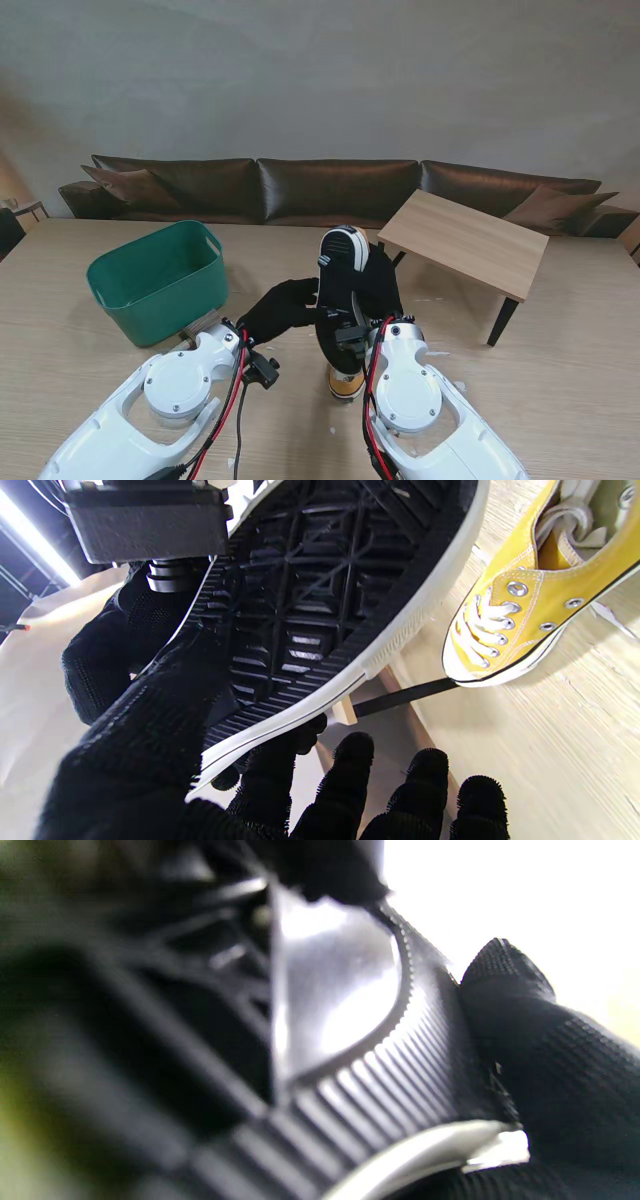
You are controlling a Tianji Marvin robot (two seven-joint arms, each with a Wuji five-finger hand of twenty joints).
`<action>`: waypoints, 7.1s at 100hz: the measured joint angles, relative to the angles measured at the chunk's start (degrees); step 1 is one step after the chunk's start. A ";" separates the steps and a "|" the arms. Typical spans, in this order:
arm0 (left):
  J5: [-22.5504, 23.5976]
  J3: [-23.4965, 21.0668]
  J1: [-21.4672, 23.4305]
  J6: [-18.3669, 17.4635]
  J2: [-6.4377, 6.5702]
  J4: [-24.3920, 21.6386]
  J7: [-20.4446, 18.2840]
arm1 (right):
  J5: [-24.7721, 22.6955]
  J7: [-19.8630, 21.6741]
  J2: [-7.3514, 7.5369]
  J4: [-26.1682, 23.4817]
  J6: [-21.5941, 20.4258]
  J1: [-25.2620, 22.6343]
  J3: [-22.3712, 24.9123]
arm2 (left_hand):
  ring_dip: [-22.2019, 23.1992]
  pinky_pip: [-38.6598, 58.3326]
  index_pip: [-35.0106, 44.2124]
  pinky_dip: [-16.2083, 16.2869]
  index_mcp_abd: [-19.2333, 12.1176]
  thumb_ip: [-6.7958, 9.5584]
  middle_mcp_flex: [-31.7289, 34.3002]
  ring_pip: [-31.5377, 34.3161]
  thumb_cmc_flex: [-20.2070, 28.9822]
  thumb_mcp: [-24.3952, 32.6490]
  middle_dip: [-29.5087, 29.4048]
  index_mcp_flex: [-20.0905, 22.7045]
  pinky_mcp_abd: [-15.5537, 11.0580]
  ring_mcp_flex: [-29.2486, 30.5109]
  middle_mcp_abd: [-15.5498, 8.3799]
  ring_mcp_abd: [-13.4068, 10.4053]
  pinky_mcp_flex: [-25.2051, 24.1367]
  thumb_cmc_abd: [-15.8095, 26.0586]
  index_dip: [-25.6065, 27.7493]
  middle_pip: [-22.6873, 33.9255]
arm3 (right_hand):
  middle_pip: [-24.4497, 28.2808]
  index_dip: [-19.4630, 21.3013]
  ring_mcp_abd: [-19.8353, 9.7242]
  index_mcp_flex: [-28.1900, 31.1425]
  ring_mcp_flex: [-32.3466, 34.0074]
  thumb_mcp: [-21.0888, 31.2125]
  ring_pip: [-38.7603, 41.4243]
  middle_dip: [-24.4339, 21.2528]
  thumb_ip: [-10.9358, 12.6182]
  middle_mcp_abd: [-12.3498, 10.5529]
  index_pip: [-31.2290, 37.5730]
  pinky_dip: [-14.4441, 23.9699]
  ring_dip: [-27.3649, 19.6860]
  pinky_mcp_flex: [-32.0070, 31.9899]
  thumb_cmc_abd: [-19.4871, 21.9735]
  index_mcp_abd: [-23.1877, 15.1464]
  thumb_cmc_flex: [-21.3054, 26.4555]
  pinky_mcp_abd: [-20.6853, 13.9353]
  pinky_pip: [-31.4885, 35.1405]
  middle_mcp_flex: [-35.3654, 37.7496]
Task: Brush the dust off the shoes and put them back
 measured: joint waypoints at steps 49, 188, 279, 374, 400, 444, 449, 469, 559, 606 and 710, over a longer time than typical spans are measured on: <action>-10.73 2.68 -2.39 -5.07 0.12 4.23 -3.10 | 3.11 -0.13 -0.49 -0.49 -0.16 -0.21 -0.30 | 6.50 5.86 5.28 12.09 8.14 -0.78 11.97 7.65 7.01 2.73 6.00 -1.39 -0.35 8.60 -0.79 -0.06 11.90 -2.13 13.56 5.07 | 1.18 0.51 0.07 -0.70 -0.48 0.02 2.14 -0.24 0.49 1.85 0.00 0.10 0.87 -0.38 1.15 2.42 0.55 0.01 0.05 -1.16; -3.01 -1.04 2.42 -0.39 -5.02 2.73 16.85 | -0.42 7.51 1.00 1.75 2.75 1.13 2.50 | 6.88 58.77 48.51 -7.72 14.54 -5.37 45.37 33.15 10.82 2.32 28.19 6.61 1.64 50.97 -0.12 -1.59 48.39 -21.41 0.43 8.63 | 4.71 0.81 -2.77 -34.69 -17.62 -4.90 5.72 -3.08 11.00 -2.62 -16.98 9.13 -0.94 -1.72 12.16 -6.44 -12.46 -2.26 -12.05 -32.50; 5.45 0.73 -3.20 19.57 -4.57 11.15 13.42 | -7.21 7.54 2.00 5.41 2.30 0.77 5.11 | 6.88 58.88 48.70 -7.45 14.84 -5.37 45.60 33.68 10.82 2.32 28.23 6.68 1.59 51.93 0.04 -1.59 49.27 -21.39 -0.11 8.84 | 5.42 0.32 -3.30 -32.23 -19.83 -6.19 5.29 -3.54 11.52 -2.64 -14.85 10.66 -1.85 -1.72 14.90 -6.85 -12.53 -2.32 -13.95 -34.25; 10.98 5.63 -7.04 29.81 -6.10 15.32 15.16 | -3.56 8.10 2.06 7.18 0.69 -0.33 6.29 | 14.95 60.45 10.25 -6.58 15.72 -4.87 30.77 31.45 0.86 14.95 13.84 13.31 1.74 51.83 5.33 -3.05 40.38 -15.07 5.95 13.96 | 5.52 0.32 -3.30 -30.35 -18.73 -5.20 5.20 -3.56 11.52 -2.62 -14.86 10.68 -1.92 -1.72 15.67 -5.63 -12.53 -2.32 -13.97 -32.74; 16.73 6.55 -7.09 30.95 -5.13 13.99 12.67 | -3.25 8.47 2.08 7.18 0.50 -0.50 6.41 | 16.21 60.45 2.13 -5.75 15.74 -3.71 27.63 31.63 -1.45 15.42 13.04 13.33 1.79 50.38 6.06 -3.14 37.67 -12.92 1.51 13.21 | 5.52 0.32 -3.30 -29.75 -18.73 -4.15 5.20 -3.56 11.52 -2.62 -14.92 10.68 -1.92 -1.72 15.66 -5.50 -12.53 -2.32 -13.97 -32.74; 17.81 5.78 -6.68 30.93 -4.01 12.05 11.27 | -2.69 9.01 2.17 7.14 0.48 -0.71 6.45 | 16.53 60.21 -1.36 -4.54 14.14 -2.52 26.30 32.32 -2.28 14.68 8.64 11.22 4.47 47.26 6.48 -0.98 33.95 -10.34 -2.08 9.59 | 5.52 0.32 -3.26 -28.77 -18.73 -4.15 5.20 -3.56 11.52 -2.48 -14.97 10.69 -1.93 -1.72 15.67 -5.44 -12.53 -2.32 -13.97 -31.98; 17.74 5.74 -6.66 30.92 -3.99 11.98 11.30 | -2.63 9.03 2.17 7.13 0.48 -0.74 6.45 | 16.42 60.17 -1.36 -4.47 14.11 -2.52 26.30 31.87 -2.28 14.26 8.37 11.20 5.00 47.03 6.58 -0.51 33.35 -10.34 -2.45 9.34 | 5.52 0.32 -3.24 -28.77 -18.73 -4.15 5.20 -3.56 11.52 -2.40 -14.97 10.69 -1.92 -1.72 15.66 -5.43 -12.53 -2.32 -13.97 -31.98; 17.44 5.73 -6.65 31.07 -3.96 11.80 11.29 | -2.25 9.17 2.18 7.09 0.51 -0.86 6.45 | 15.79 60.11 -1.35 -3.81 13.74 -2.50 26.30 31.56 -2.28 13.03 7.87 11.18 5.73 45.81 6.93 0.44 32.61 -8.59 -2.68 9.18 | 5.52 0.32 -3.22 -28.11 -18.72 -4.15 5.20 -3.56 11.52 -2.07 -15.13 10.69 -1.93 -1.72 15.66 -5.03 -12.53 -2.32 -13.97 -31.98; 26.70 -1.39 0.46 23.32 -1.70 0.90 10.58 | -7.22 12.12 3.36 7.01 0.54 -1.16 6.90 | 13.66 61.62 -2.58 3.72 6.08 -1.25 22.57 27.55 -3.96 3.58 1.62 8.51 6.68 31.22 3.20 7.05 24.29 -3.15 -5.08 5.58 | 5.44 0.32 -2.98 -24.65 -18.13 -3.16 5.19 -3.56 11.52 -1.95 -15.11 10.69 -2.10 -1.72 15.67 -5.74 -12.53 -2.32 -13.97 -31.24; 16.33 -8.83 5.66 4.22 -0.24 -1.88 6.94 | -18.85 21.09 7.17 2.18 -0.27 -5.81 9.86 | 0.22 21.29 -2.49 -5.15 4.00 -0.56 14.32 5.17 -0.35 -0.72 -2.04 8.07 0.07 11.64 -0.09 0.61 6.63 0.52 -3.92 1.61 | 5.53 6.45 -4.17 -17.15 -18.13 -3.19 4.97 -2.27 12.71 -1.86 -17.77 10.69 -2.10 -1.72 14.62 -10.86 -12.49 -2.32 -13.97 -31.40; 16.30 -9.63 8.98 -0.54 -0.07 -1.06 8.17 | -46.75 29.11 12.78 -2.00 8.39 -11.38 5.92 | -0.70 4.27 -2.77 2.13 3.98 -0.53 13.10 3.00 0.97 -2.26 -2.73 7.14 -0.43 9.36 0.00 -0.05 8.67 1.75 -3.85 1.93 | 23.03 17.00 -12.59 -7.14 -15.52 -3.17 35.17 20.90 13.34 -5.52 -20.71 15.11 11.28 -0.79 4.52 -17.95 -12.40 -5.90 1.18 -36.56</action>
